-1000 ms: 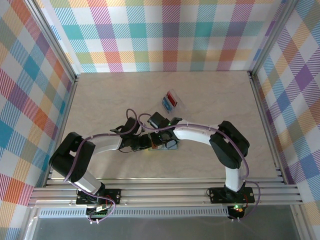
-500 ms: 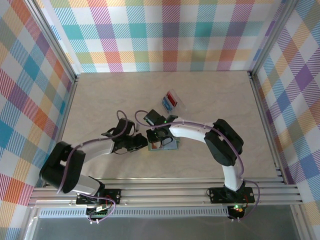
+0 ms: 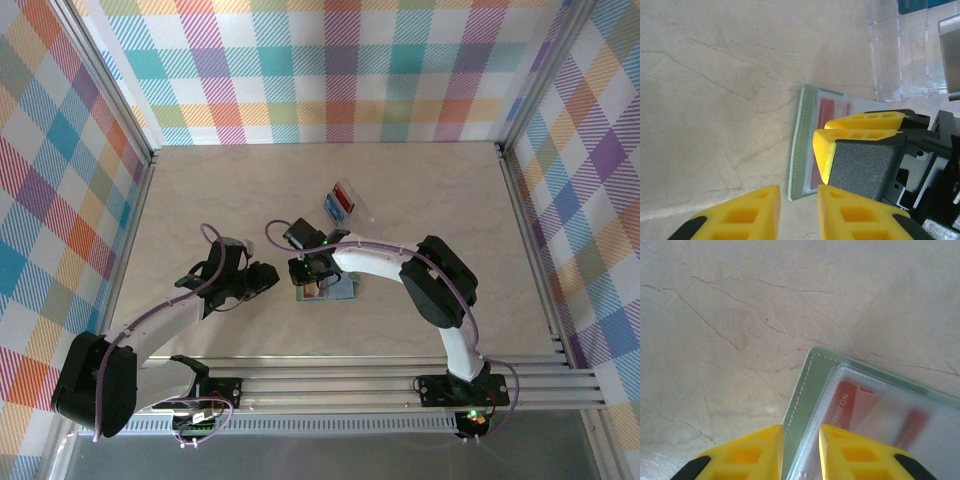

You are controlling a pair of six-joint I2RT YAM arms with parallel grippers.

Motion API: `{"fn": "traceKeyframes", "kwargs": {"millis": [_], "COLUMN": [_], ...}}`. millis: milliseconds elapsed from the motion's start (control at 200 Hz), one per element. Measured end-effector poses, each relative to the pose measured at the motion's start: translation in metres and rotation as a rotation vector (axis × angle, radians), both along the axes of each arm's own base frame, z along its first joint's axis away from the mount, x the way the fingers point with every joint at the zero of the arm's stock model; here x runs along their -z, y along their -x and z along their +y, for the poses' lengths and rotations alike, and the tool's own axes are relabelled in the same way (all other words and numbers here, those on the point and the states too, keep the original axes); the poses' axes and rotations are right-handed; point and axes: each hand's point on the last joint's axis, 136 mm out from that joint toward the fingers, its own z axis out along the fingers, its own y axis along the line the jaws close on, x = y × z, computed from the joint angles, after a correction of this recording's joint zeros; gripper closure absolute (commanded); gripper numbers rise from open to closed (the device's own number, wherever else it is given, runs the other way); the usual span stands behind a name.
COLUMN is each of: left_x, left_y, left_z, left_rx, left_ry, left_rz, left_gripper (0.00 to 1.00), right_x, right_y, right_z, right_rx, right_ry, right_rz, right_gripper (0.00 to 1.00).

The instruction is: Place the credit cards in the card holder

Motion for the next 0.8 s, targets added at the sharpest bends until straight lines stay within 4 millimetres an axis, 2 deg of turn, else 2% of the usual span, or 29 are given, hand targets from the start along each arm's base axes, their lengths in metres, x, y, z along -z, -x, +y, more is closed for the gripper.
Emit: {"fn": "traceKeyframes", "kwargs": {"millis": [100,240,375,465,565,635,690,740,800], "left_x": [0.004,0.007,0.007,0.007,0.007,0.006,0.006,0.006,0.007], "left_y": [0.002,0.002,0.001,0.001,0.000,0.001,0.001,0.001,0.000], "left_z": [0.004,0.008,0.010,0.010,0.010,0.009,0.008,0.007,0.004], "left_rx": [-0.012,-0.027,-0.035,-0.036,-0.036,-0.031,-0.027,-0.020,-0.010], "left_ry": [-0.006,-0.008,-0.008,-0.006,-0.004,0.001,0.006,0.010,0.019], "left_rz": [0.017,0.027,0.027,0.027,0.026,0.027,0.026,0.028,0.030], "left_gripper": [0.73,0.72,0.72,0.72,0.72,0.71,0.71,0.71,0.71], "right_x": [-0.001,-0.008,-0.033,-0.064,-0.086,-0.081,-0.064,-0.046,-0.030], "right_y": [0.000,-0.001,-0.003,-0.008,-0.015,-0.019,-0.020,-0.015,-0.005], "right_z": [0.005,0.010,0.003,-0.016,-0.059,-0.088,-0.106,-0.111,-0.106], "right_rx": [-0.008,-0.028,-0.032,-0.002,0.080,0.136,0.172,0.176,0.150], "right_ry": [-0.014,-0.034,-0.032,-0.052,-0.068,-0.067,-0.040,-0.015,0.006], "right_rz": [0.009,0.001,-0.047,-0.117,-0.166,-0.158,-0.126,-0.091,-0.055], "right_gripper": [0.72,0.62,0.50,0.44,0.43,0.43,0.43,0.45,0.48]}}
